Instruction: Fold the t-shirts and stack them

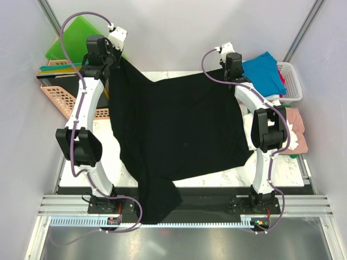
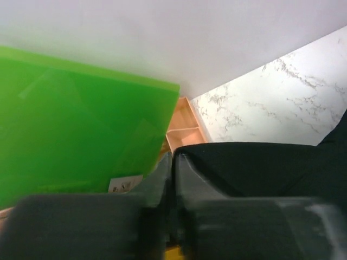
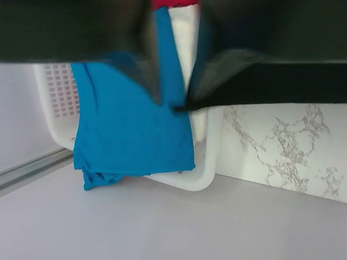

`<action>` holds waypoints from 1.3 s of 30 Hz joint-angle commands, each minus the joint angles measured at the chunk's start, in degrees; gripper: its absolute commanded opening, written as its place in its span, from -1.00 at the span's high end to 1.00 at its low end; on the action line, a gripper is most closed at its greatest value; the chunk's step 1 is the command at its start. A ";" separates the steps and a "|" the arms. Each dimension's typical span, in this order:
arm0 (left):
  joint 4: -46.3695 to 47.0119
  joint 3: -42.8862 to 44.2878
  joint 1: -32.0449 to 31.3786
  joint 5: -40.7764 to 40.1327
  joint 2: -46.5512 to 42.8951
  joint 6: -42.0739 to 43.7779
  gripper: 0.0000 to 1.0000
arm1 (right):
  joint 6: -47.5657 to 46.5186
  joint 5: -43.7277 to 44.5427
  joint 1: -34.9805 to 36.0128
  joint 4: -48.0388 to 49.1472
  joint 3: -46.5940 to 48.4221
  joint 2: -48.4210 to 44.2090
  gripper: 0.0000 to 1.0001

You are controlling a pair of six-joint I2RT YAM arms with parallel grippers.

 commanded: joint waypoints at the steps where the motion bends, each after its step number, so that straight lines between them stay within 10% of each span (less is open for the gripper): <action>1: 4.83 3.06 -0.13 -0.02 -1.91 -0.99 0.35 | 2.03 2.10 0.00 3.08 2.86 -0.23 0.08; 3: 5.27 2.01 -0.22 1.13 -2.79 -2.13 -0.17 | 3.61 1.57 0.18 2.73 2.68 -0.75 -0.42; 6: 5.62 0.95 -1.18 2.89 -4.71 -3.37 -0.81 | 4.32 2.53 0.79 1.67 2.59 -1.45 -0.61; 18: 6.06 -5.28 -12.94 -0.71 -22.11 0.50 -0.90 | 5.88 3.25 2.46 3.18 -10.15 -25.69 -0.70; 28: -12.28 -30.24 -17.36 6.93 -42.26 2.51 -1.00 | 6.61 -30.33 2.55 -40.92 -26.98 -42.41 -0.96; 39: -18.64 -50.72 -17.27 16.18 -50.16 1.65 -0.99 | 4.75 -28.40 2.11 -35.85 -49.96 -55.94 -0.87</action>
